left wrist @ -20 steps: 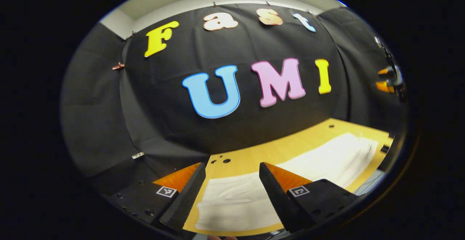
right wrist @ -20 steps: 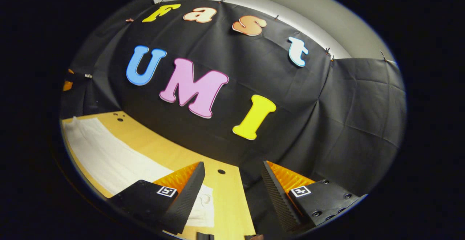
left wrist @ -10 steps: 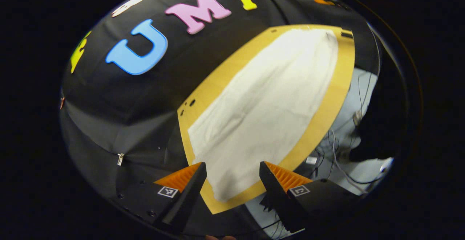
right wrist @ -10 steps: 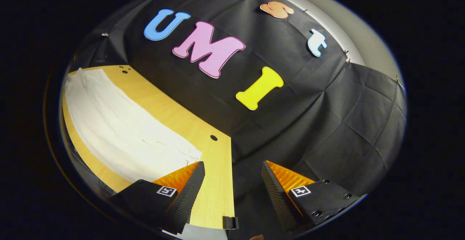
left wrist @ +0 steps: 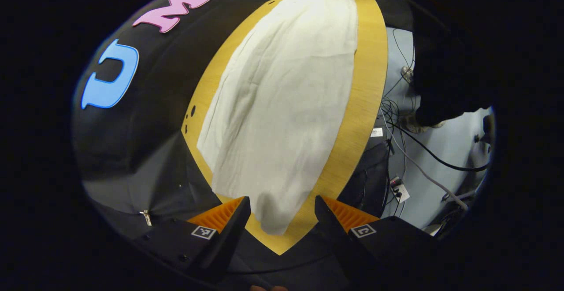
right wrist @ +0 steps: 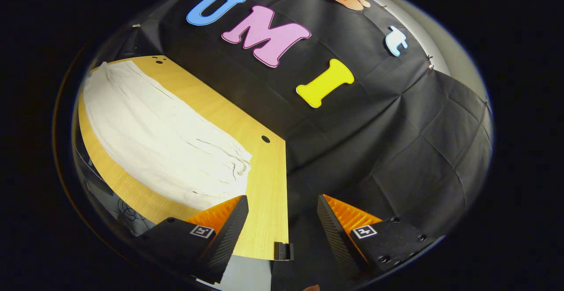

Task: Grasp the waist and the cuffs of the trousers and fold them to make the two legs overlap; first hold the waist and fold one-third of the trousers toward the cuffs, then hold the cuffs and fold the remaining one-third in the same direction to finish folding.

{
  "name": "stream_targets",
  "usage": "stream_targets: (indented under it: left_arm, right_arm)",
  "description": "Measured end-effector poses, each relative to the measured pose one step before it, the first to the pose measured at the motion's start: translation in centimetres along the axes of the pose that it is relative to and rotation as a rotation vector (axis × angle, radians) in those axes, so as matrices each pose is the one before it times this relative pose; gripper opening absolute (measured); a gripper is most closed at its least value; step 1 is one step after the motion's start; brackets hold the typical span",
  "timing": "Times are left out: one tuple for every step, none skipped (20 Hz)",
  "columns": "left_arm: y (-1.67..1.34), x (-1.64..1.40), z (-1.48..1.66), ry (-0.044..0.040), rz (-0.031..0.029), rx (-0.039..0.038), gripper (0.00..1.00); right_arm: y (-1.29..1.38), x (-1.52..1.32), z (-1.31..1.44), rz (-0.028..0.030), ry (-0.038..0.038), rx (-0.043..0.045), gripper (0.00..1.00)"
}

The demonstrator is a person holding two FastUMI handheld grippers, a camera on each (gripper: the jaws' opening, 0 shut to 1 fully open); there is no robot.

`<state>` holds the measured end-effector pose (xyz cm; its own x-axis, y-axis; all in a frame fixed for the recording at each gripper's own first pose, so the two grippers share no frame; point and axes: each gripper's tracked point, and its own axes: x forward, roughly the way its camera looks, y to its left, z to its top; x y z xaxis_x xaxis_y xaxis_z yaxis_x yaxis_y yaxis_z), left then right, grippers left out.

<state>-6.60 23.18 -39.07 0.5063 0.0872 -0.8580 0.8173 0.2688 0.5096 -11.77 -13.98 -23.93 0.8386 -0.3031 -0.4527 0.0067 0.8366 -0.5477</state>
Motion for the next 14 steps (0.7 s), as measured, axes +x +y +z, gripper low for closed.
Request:
stream_targets:
  left_arm:
    - [-0.048, 0.431, -0.098, 0.00652, -0.00988, 0.01306, 0.95]
    - [0.03, 0.342, 0.216, 0.00264, -0.00414, 0.01707, 0.95]
    - [0.423, 0.537, 0.35, -0.00559, 0.00685, 0.02086, 0.95]
    - [0.604, 0.546, 0.269, -0.00049, 0.0048, 0.02006, 0.94]
    - [0.574, 0.539, 0.025, 0.0049, 0.00314, 0.01045, 0.92]
    - [0.725, 0.559, 0.138, 0.00098, 0.01101, 0.00766, 0.9]
    - [0.766, 0.568, 0.205, 0.00441, 0.01171, 0.00491, 0.88]
    - [0.698, 0.607, 0.088, 0.00543, 0.00832, 0.00498, 0.88]
    - [0.488, 0.549, 0.065, 0.00591, -0.00079, 0.00299, 0.88]
    - [-0.031, 0.717, -0.004, 0.01843, -0.01847, 0.00211, 0.88]
    - [0.275, 0.382, -0.216, 0.01853, -0.00042, 0.01165, 0.76]
    - [0.202, 0.494, 0.022, 0.01353, -0.00186, 0.01229, 0.66]
    - [-0.01, 0.406, 0.101, 0.00918, -0.0065, 0.00509, 0.55]
    - [-0.007, 0.439, 0.056, 0.01392, -0.01351, -0.00488, 0.47]
  right_arm:
    - [0.106, -0.179, -0.121, -0.00113, 0.0042, -0.00052, 0.98]
    - [0.152, -0.139, -0.126, 0.00233, 0.00334, -0.00168, 0.98]
    - [0.098, -0.062, -0.063, 0.00283, 0.00388, -0.00235, 0.98]
    - [0.114, -0.128, -0.062, 0.00305, 0.00184, -0.00324, 0.98]
    - [0.138, 0.072, 0.002, 0.00298, 0.0005, -0.00312, 0.97]
    - [0.063, 0.116, -0.015, 0.00529, -0.00031, -0.00185, 0.97]
    - [0.117, 0.077, -0.088, 0.00627, 0.00149, -0.00405, 0.97]
    - [0.145, 0.023, -0.112, 0.00739, 0.00183, -0.00801, 0.97]
    - [0.272, 0.173, -0.184, 0.00832, 0.00186, -0.01187, 0.97]
    - [0.183, 0.277, -0.136, 0.00903, 0.00213, -0.00988, 0.97]
    - [0.139, 0.371, -0.214, 0.01076, 0.002, -0.01203, 0.98]
    - [0.102, 0.378, -0.029, 0.00781, 0.00055, -0.00842, 0.98]
    - [0.074, 0.52, -0.224, 0.0082, 0.00208, -0.00619, 0.98]
    - [0.144, 0.566, -0.298, 0.01147, 0.00733, -0.00749, 0.97]
